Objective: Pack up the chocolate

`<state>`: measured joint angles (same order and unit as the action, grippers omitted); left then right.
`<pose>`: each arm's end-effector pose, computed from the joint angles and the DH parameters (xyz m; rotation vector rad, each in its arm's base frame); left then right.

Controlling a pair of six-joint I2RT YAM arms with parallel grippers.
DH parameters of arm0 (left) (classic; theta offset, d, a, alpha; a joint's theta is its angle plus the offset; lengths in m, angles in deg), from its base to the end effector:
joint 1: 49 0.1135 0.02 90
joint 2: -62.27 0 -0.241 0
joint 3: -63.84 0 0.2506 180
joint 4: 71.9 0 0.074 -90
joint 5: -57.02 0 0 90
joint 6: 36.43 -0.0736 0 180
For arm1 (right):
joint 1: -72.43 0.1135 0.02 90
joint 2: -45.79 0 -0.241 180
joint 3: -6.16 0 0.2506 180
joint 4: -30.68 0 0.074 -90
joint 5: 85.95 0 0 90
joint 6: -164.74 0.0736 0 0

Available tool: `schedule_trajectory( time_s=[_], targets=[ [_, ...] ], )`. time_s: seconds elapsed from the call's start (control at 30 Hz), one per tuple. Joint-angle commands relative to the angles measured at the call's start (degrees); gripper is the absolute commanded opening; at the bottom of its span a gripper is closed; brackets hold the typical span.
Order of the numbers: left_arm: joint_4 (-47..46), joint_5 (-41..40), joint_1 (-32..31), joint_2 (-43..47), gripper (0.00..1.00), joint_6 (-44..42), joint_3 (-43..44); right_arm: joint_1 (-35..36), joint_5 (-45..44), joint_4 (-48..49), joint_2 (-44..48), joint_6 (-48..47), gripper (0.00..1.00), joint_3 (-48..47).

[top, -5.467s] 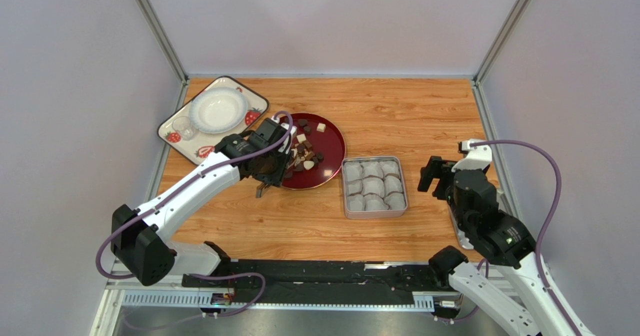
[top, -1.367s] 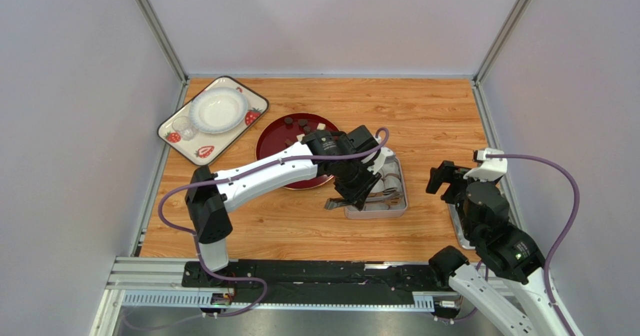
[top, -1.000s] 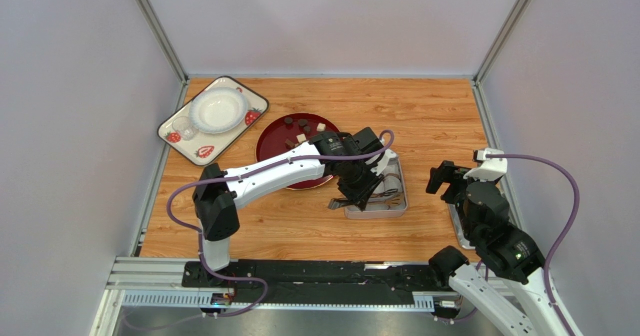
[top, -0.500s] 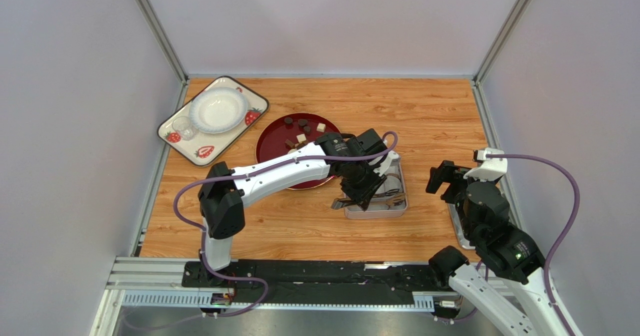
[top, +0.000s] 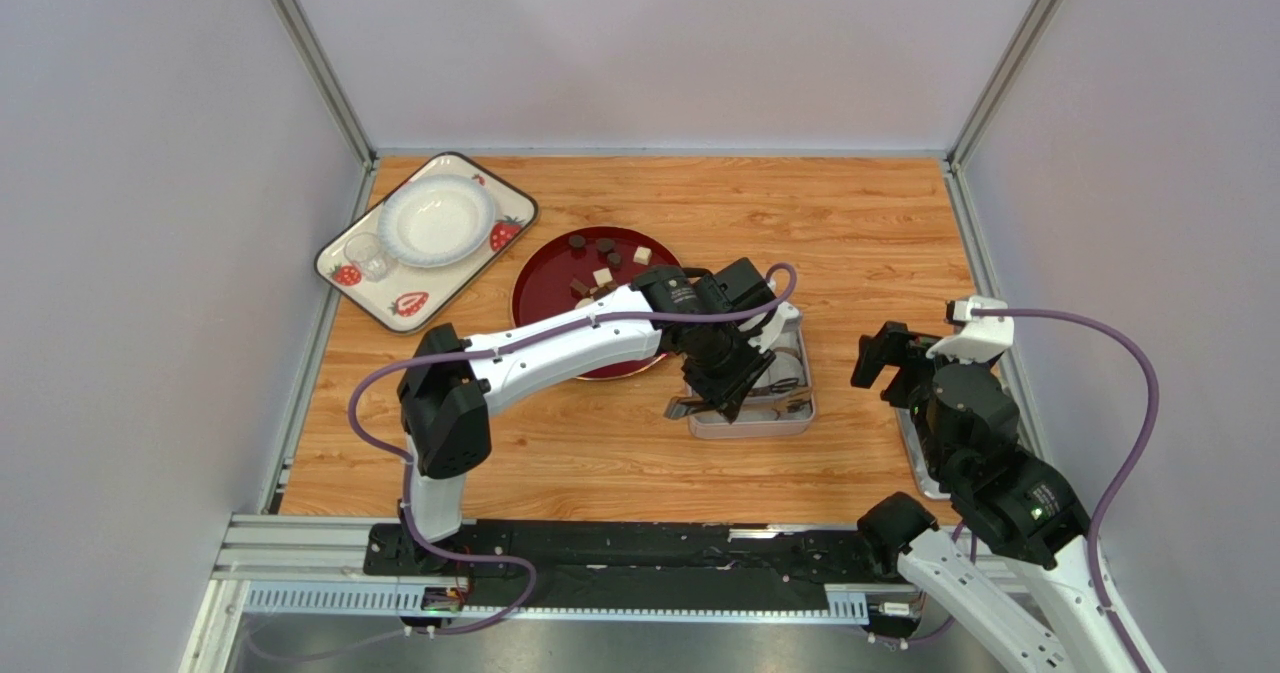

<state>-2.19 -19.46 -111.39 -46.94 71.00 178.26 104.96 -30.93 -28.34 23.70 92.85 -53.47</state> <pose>0.1755 -0.3726 0.2325 1.1695 2.6247 -0.6782 0.1242 0.0292 0.3076 0.1603 1.8687 0.0119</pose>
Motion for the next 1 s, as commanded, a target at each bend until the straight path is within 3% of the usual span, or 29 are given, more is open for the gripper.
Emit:
schedule_trajectory(
  time_s=[0.0,0.97],
  targets=[
    [-1.5,1.1,-0.4,0.5,0.38,-0.6,2.4,-0.1,0.1,2.3,-0.2,-0.7,0.86,0.2],
    [-2.8,-0.5,-0.3,1.5,0.43,-0.4,1.7,-0.1,0.5,2.5,-0.3,-1.1,0.85,0.3]
  ],
)
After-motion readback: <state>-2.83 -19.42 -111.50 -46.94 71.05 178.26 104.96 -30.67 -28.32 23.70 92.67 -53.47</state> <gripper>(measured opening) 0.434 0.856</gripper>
